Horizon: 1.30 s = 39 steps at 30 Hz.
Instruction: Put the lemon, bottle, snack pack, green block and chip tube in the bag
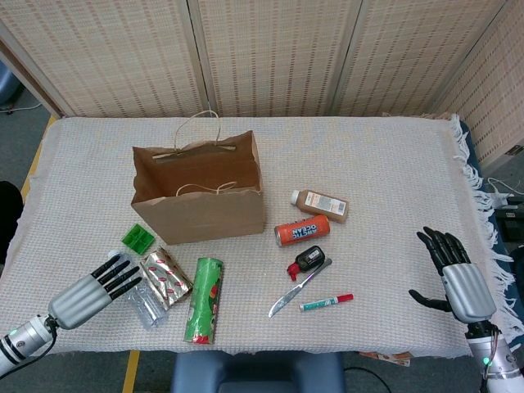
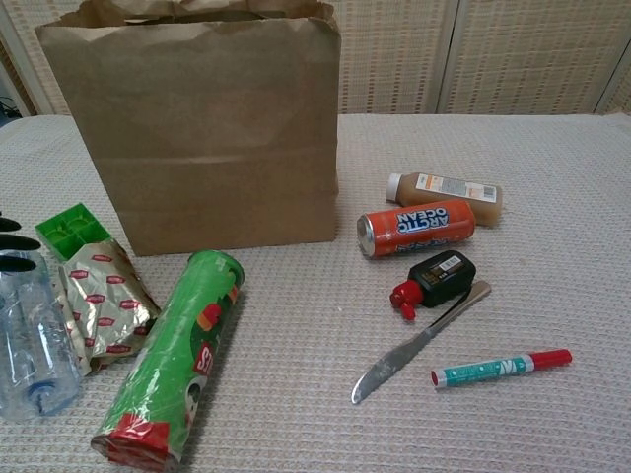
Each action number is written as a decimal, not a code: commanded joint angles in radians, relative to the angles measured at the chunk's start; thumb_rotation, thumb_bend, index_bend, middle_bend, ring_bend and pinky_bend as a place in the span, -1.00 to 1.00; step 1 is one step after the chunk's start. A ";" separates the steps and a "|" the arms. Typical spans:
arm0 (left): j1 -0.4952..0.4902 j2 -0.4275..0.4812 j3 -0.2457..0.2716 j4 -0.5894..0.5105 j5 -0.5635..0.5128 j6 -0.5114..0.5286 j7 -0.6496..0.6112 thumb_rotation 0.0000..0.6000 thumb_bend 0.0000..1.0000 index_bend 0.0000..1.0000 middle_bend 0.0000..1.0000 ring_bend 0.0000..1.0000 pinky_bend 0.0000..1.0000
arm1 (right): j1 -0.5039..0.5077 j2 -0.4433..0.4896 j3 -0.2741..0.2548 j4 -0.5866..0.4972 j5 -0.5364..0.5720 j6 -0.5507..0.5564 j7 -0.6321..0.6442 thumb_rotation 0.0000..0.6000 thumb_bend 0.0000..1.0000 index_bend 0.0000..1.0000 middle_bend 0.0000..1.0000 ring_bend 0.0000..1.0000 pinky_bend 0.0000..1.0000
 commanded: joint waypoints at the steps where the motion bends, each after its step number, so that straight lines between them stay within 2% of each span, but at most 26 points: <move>1: -0.002 -0.035 0.024 0.040 0.027 0.022 0.007 1.00 -0.27 -1.00 -1.00 -1.00 -0.84 | 0.000 0.000 -0.001 -0.001 0.000 -0.001 0.000 1.00 -0.93 -1.00 -1.00 -1.00 -1.00; 12: -0.025 -0.108 0.032 0.084 0.042 0.009 0.018 1.00 -0.27 -1.00 -1.00 -1.00 -0.84 | 0.000 0.002 -0.001 -0.006 0.005 -0.006 0.000 1.00 -0.93 -1.00 -1.00 -1.00 -1.00; 24: -0.105 -0.162 0.057 0.115 0.078 -0.076 0.032 1.00 -0.27 -1.00 -1.00 -1.00 -0.83 | 0.000 0.006 -0.003 -0.015 0.014 -0.016 0.005 1.00 -0.93 -1.00 -1.00 -1.00 -1.00; 26: -0.110 -0.174 0.065 0.124 0.080 -0.092 0.041 1.00 -0.27 -0.96 -1.00 -1.00 -0.81 | 0.001 0.007 -0.003 -0.017 0.015 -0.020 0.007 1.00 -0.93 -1.00 -1.00 -1.00 -1.00; 29: -0.115 -0.194 0.072 0.143 0.080 -0.116 0.064 1.00 -0.22 -0.77 -0.97 -0.92 -0.64 | 0.002 0.009 -0.003 -0.019 0.018 -0.023 0.008 1.00 -0.93 -1.00 -1.00 -1.00 -1.00; 31: -0.116 -0.203 0.075 0.151 0.079 -0.113 0.060 1.00 -0.15 -0.56 -0.79 -0.71 -0.41 | 0.002 0.009 -0.002 -0.020 0.019 -0.023 0.009 1.00 -0.93 -1.00 -1.00 -1.00 -1.00; 33: -0.118 -0.207 0.077 0.158 0.079 -0.103 0.055 1.00 -0.01 -0.15 -0.38 -0.33 -0.04 | 0.001 0.010 -0.002 -0.020 0.020 -0.022 0.010 1.00 -0.93 -1.00 -1.00 -1.00 -1.00; 35: -0.114 -0.208 0.077 0.165 0.073 -0.087 0.049 1.00 0.09 0.13 -0.03 -0.02 0.21 | 0.002 0.010 -0.002 -0.021 0.021 -0.024 0.010 1.00 -0.93 -1.00 -1.00 -1.00 -1.00; 37: -0.104 -0.200 0.075 0.164 0.060 -0.065 0.038 1.00 0.18 0.29 0.22 0.20 0.36 | 0.002 0.010 -0.002 -0.022 0.021 -0.025 0.011 1.00 -0.93 -1.00 -1.00 -1.00 -1.00; 39: -0.093 -0.187 0.071 0.156 0.048 -0.039 0.032 1.00 0.20 0.34 0.28 0.25 0.42 | 0.002 0.011 -0.002 -0.022 0.022 -0.025 0.012 1.00 -0.93 -1.00 -1.00 -1.00 -1.00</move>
